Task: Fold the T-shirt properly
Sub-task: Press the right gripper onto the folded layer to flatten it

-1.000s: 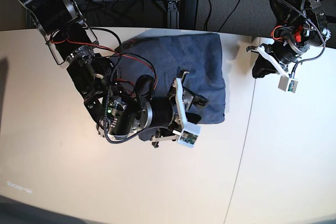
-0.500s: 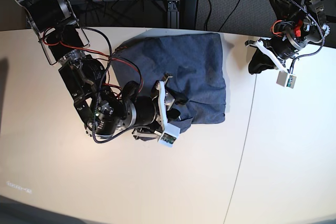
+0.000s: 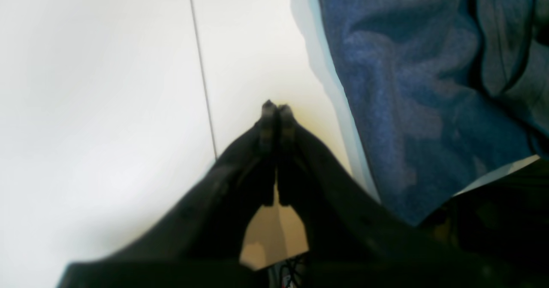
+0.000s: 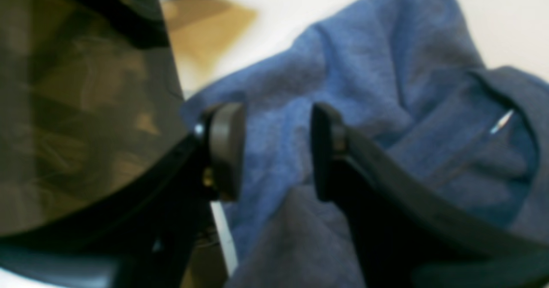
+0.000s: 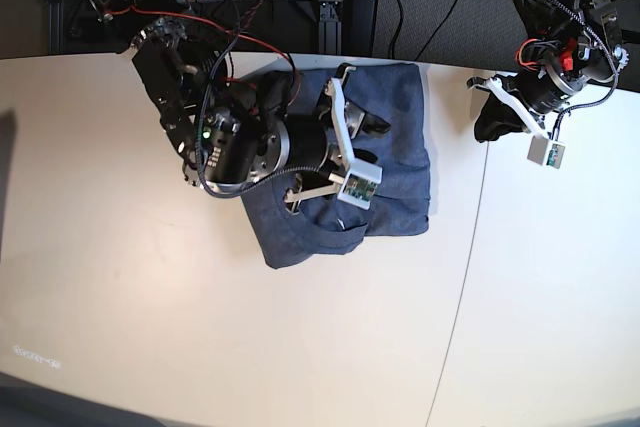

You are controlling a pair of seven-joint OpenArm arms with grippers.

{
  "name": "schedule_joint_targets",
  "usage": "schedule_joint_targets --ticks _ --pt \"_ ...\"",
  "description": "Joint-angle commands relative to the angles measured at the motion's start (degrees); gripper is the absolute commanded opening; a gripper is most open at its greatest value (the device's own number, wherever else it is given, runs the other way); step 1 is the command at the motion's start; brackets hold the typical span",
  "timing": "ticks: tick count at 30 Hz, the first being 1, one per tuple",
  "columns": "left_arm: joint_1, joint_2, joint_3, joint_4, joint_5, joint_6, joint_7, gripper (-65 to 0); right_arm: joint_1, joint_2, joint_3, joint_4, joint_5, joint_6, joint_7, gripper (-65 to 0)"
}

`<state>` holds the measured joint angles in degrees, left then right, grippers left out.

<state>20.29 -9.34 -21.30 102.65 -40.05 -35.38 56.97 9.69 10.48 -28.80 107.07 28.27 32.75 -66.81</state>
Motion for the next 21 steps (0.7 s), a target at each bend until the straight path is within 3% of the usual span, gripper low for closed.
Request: schedule_joint_targets --ticks 1,10,16,21 --pt "-0.3 -0.4 -0.2 1.0 -0.8 -2.2 -1.3 -65.0 -0.1 -0.2 0.3 2.0 -1.7 -0.5 0.8 -38.7" --pt "-0.3 -0.4 0.2 1.0 -1.0 -2.2 -1.5 -65.0 -3.4 2.3 -3.6 3.3 -20.8 -8.3 5.3 -38.7" --pt "-0.3 -0.3 2.1 1.0 -1.0 -2.2 -1.4 -65.0 -3.4 2.4 -4.6 3.3 -23.6 -10.7 6.0 -38.7" --pt "-0.3 -0.4 2.6 1.0 -0.8 -2.2 -1.4 -65.0 -3.5 2.3 -4.6 3.2 -28.4 -15.0 7.1 -38.7"
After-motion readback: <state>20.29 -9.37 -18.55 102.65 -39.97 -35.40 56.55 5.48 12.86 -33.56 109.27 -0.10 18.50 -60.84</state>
